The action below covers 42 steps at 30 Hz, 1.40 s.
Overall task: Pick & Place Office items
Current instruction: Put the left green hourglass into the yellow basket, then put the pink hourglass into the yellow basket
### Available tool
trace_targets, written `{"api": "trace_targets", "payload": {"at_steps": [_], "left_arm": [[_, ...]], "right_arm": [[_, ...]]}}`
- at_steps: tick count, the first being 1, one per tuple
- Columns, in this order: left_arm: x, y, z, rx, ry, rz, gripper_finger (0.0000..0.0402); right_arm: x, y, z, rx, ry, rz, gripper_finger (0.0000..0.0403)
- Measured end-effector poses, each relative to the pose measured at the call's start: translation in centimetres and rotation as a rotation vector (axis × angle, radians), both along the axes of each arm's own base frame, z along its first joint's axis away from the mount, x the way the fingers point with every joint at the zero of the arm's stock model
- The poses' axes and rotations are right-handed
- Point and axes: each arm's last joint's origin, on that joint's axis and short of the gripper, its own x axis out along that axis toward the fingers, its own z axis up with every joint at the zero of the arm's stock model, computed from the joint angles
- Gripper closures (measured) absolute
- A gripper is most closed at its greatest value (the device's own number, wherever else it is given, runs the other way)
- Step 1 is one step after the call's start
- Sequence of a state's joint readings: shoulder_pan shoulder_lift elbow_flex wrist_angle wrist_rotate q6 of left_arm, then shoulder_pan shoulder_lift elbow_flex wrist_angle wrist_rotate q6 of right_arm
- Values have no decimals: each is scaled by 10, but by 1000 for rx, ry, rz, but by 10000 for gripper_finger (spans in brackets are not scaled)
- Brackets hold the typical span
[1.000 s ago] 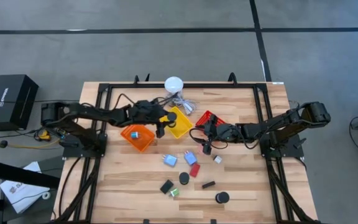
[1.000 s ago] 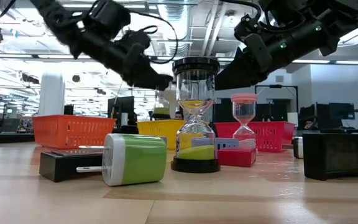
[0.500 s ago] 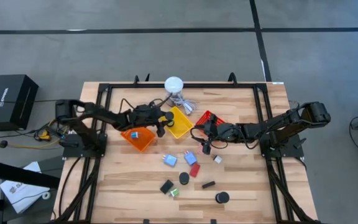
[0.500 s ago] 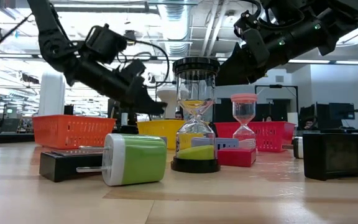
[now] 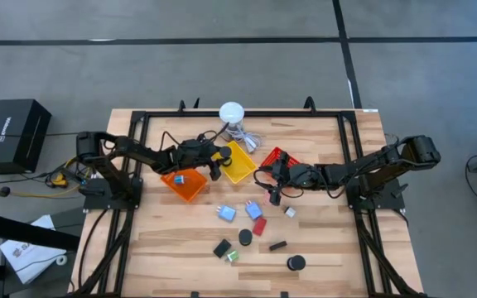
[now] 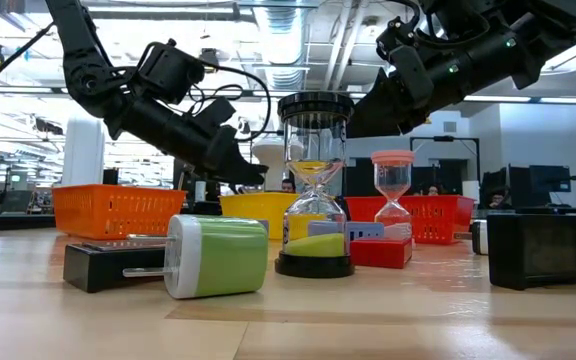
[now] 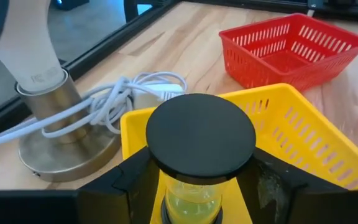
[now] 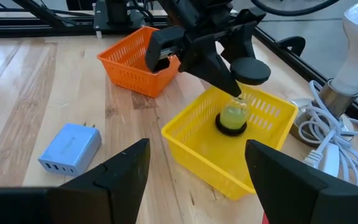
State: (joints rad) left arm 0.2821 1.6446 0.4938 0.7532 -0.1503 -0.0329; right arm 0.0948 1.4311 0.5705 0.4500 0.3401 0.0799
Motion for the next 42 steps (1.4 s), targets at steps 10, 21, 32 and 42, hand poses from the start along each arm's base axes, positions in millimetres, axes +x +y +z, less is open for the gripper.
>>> {"api": "trace_targets", "payload": {"at_steps": [10, 21, 32, 42], "left_arm": [[0, 0, -1, -4, 7, 0, 156], [-15, -4, 45, 46, -74, 3, 152], [-39, -20, 98, 92, -247, -24, 156], [-35, -22, 92, 87, -217, -37, 169]], "right_arm": [[0, 0, 0, 0, 0, 0, 148], [0, 0, 0, 0, 0, 1, 148], [-5, 7, 3, 69, 36, 164, 148], [-11, 15, -5, 123, 139, 228, 147]]}}
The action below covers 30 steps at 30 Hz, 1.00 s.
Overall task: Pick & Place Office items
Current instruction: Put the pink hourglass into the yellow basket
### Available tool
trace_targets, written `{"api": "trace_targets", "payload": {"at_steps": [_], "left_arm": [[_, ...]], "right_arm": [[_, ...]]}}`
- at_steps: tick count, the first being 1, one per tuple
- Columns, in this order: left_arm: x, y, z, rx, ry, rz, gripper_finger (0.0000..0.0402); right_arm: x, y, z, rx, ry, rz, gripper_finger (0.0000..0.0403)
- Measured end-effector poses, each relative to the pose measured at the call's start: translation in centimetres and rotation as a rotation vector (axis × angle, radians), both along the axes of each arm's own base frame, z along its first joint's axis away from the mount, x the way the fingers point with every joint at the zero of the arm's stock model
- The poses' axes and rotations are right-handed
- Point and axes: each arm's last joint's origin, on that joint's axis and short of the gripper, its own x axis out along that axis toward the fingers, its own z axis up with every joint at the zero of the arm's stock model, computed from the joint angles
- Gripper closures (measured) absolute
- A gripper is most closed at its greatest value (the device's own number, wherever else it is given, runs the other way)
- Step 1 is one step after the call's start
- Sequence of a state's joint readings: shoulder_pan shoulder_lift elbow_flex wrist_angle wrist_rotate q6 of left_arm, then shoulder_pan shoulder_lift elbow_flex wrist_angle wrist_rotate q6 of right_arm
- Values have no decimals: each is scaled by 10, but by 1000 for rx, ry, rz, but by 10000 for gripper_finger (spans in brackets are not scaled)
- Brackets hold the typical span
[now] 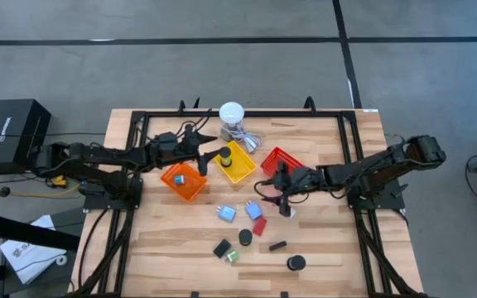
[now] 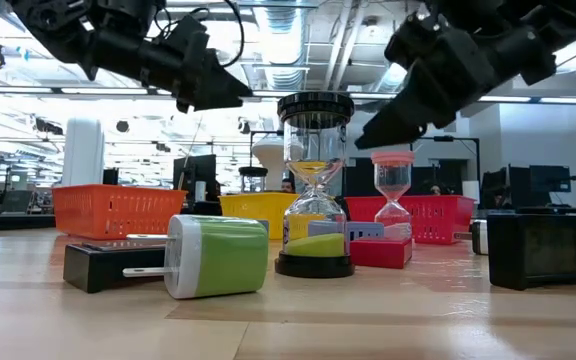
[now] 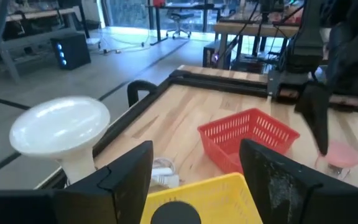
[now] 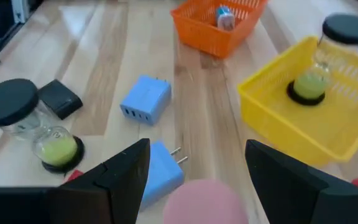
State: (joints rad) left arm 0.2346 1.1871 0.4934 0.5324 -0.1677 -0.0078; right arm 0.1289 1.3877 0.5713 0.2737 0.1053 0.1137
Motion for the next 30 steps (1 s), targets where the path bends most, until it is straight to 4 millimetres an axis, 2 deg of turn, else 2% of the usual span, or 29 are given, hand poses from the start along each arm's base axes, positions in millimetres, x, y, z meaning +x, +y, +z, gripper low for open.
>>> {"api": "trace_targets", "payload": {"at_steps": [15, 24, 30], "left_arm": [[0, 0, 1, 7, -2, -2, 179], [-1, 0, 1, 7, -2, -2, 179], [-1, 0, 1, 7, -2, -2, 179]], "right_arm": [[-2, -1, -12, -1, 94, -18, 147], [-2, -2, -13, 25, 102, -33, 148], [-3, -2, -14, 30, 115, -38, 162]]}}
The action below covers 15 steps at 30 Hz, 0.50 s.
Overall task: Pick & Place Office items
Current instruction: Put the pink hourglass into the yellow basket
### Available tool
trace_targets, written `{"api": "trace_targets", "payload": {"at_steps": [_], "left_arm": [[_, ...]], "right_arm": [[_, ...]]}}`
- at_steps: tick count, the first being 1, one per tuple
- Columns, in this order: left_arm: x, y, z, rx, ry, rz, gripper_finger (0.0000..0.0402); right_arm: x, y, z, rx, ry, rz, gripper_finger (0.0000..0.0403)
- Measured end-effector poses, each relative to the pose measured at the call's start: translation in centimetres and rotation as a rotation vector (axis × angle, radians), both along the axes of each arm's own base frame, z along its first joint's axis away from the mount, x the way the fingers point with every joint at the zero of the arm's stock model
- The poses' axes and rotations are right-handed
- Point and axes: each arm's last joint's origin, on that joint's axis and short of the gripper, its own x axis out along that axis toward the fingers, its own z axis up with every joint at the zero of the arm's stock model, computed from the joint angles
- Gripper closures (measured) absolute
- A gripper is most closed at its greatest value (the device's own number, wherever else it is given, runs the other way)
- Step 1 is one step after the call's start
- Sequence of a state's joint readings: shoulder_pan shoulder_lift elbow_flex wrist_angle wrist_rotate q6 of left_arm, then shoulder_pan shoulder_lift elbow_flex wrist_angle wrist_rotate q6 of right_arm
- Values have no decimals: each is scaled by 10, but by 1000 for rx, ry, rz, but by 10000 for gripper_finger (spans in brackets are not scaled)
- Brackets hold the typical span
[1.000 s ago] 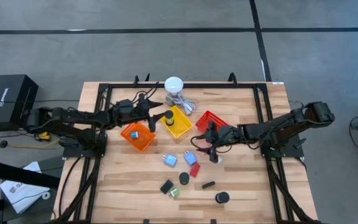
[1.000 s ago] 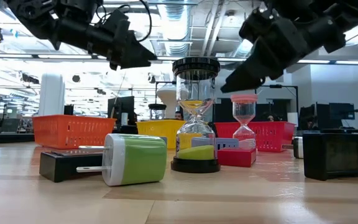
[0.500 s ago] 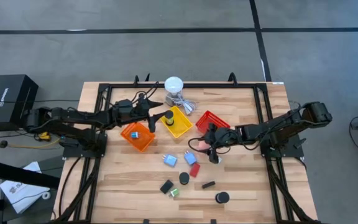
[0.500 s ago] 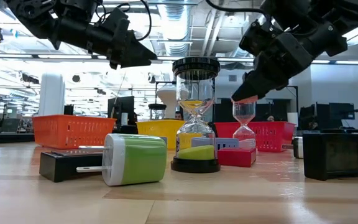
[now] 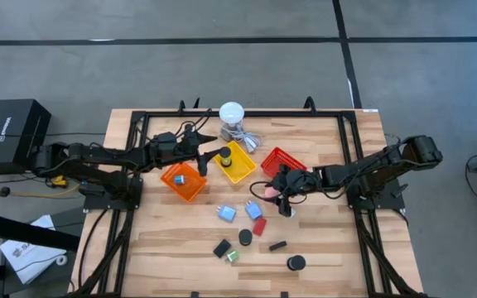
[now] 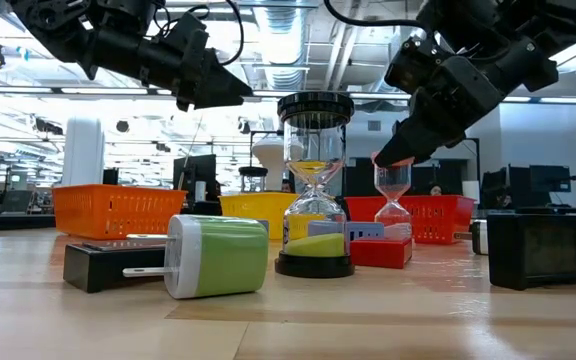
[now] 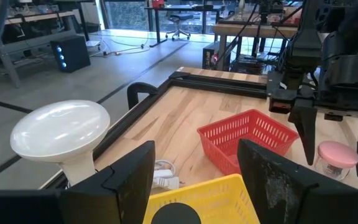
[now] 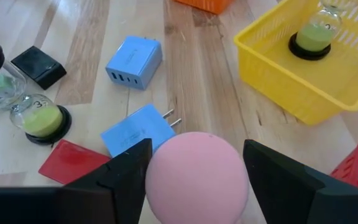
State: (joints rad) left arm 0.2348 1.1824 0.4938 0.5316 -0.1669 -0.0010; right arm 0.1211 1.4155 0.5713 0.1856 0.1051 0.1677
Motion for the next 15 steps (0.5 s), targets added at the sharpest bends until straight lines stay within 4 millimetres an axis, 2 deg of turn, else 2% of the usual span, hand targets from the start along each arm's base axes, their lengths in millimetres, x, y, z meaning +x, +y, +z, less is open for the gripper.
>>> {"api": "trace_targets", "payload": {"at_steps": [7, 15], "left_arm": [[0, 0, 0, 0, 0, 0, 179], [0, 0, 0, 0, 0, 0, 179]], "right_arm": [[0, 0, -1, 8, 1, -5, 185], [5, 1, -16, 10, 41, -8, 186]]}}
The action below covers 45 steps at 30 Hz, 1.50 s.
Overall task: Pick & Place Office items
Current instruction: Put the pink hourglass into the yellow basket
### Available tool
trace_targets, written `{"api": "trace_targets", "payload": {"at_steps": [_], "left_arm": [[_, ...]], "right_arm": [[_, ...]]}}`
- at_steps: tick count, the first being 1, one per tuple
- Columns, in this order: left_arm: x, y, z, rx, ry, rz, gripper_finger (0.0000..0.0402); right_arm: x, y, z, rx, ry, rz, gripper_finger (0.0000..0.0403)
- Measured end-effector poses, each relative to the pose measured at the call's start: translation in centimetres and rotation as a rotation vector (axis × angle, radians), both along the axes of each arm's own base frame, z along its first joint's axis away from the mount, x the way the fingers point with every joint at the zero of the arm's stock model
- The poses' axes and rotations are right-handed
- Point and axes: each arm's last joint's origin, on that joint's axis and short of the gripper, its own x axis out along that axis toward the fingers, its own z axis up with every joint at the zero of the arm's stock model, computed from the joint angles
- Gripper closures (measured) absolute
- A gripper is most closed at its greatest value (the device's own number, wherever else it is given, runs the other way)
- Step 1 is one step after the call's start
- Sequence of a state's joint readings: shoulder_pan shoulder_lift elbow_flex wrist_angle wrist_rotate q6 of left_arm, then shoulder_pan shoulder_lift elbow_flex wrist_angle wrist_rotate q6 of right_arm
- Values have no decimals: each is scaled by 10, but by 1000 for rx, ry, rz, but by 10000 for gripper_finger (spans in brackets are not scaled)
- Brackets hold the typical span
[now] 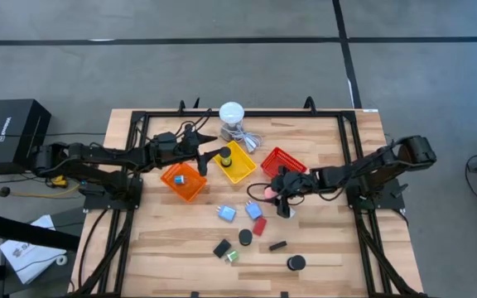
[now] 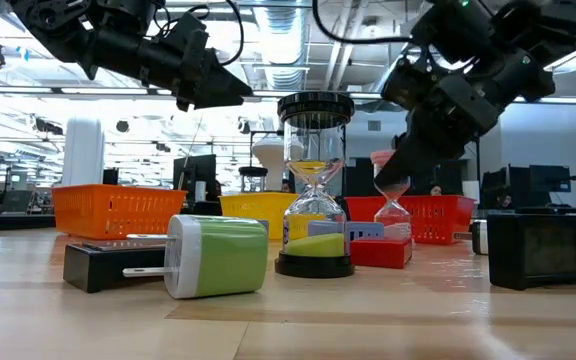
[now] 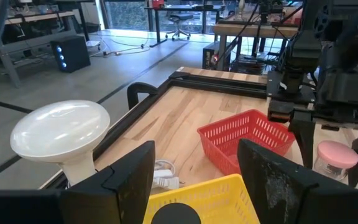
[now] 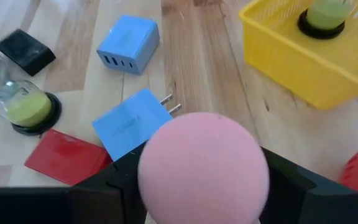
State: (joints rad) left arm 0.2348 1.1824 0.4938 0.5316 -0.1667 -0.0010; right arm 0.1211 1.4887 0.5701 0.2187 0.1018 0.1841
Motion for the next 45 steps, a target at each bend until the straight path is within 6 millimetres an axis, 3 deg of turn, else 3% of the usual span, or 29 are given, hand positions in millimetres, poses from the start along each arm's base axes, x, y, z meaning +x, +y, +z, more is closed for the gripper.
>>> {"api": "trace_targets", "payload": {"at_steps": [6, 33, 45], "left_arm": [[0, 0, 0, 0, 0, 0, 179], [0, 0, 0, 0, 0, 0, 179], [0, 0, 0, 0, 0, 0, 179]], "right_arm": [[3, 0, -8, -1, 12, 0, 186], [5, 1, -3, 17, -30, 22, 186], [5, 1, -3, 14, -30, 26, 223]]}}
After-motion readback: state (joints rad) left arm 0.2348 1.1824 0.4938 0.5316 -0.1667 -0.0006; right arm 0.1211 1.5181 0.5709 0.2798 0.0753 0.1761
